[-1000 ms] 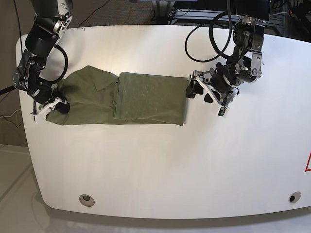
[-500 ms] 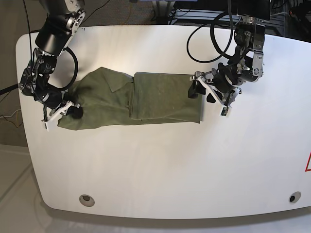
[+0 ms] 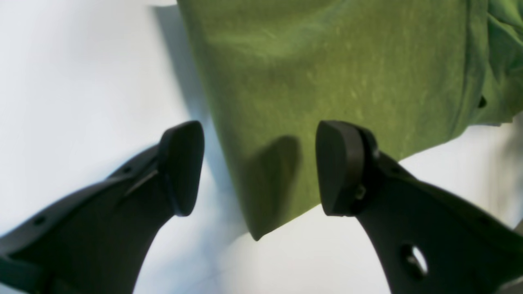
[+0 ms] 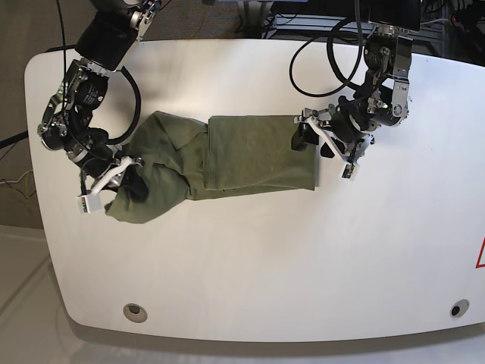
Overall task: Fold the T-shirt properly
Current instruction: 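Fold the held end with the right gripper over onto the folded stack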
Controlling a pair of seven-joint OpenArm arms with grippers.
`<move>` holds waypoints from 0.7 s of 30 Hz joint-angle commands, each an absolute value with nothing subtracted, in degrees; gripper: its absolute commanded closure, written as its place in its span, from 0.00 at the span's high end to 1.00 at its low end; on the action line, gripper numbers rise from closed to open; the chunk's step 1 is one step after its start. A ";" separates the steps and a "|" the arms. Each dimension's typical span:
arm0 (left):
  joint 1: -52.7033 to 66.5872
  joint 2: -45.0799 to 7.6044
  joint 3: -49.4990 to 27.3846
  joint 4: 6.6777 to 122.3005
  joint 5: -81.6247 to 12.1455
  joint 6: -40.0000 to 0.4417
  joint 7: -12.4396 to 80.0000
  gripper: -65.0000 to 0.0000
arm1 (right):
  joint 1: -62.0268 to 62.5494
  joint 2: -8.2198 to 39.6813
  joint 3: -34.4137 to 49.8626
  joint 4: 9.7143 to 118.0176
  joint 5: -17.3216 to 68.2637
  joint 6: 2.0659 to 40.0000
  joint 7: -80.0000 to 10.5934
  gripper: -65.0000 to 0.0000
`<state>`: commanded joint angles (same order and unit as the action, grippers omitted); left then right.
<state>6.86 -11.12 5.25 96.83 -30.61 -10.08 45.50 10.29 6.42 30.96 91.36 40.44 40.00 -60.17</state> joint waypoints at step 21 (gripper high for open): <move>7.36 -11.62 7.00 96.66 -30.65 -9.91 45.79 0.61 | 11.70 4.34 19.45 91.40 40.61 40.00 -62.97 0.00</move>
<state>7.36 -11.62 7.00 96.66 -30.65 -9.91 45.79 11.70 4.34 19.45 91.40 40.61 40.00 -62.97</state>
